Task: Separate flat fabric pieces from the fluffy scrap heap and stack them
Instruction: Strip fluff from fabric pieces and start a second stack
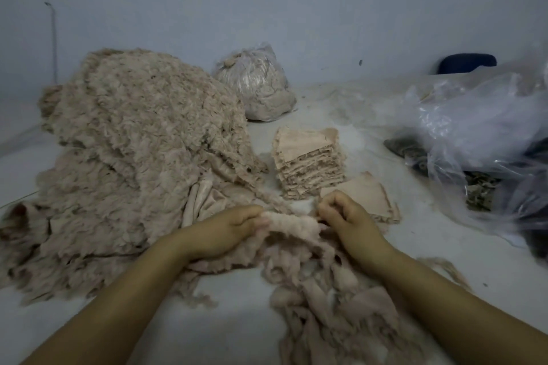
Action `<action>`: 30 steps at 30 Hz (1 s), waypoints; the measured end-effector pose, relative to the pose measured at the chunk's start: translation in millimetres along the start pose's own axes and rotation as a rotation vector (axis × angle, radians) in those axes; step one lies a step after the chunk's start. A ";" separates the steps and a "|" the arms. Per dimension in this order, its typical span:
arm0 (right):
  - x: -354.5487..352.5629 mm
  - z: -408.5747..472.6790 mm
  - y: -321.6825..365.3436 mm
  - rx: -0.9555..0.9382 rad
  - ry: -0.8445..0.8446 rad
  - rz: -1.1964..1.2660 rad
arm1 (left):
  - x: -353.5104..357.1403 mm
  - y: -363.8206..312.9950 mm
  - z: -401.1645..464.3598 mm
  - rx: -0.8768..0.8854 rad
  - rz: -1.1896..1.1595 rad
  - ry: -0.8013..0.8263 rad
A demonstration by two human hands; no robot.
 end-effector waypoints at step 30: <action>65.7 -16.8 -1.3 0.200 0.302 -0.007 | -34.7 -11.1 -14.7 0.007 -0.040 -0.386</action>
Point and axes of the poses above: each hand's wrist, its own z-axis towards the middle knuckle, its own x-axis out of the palm, y = z × x, the point moved 6 cm from there along z, towards the middle knuckle, and after that the axes turned 7 degrees about y, right-handed, at the moved point
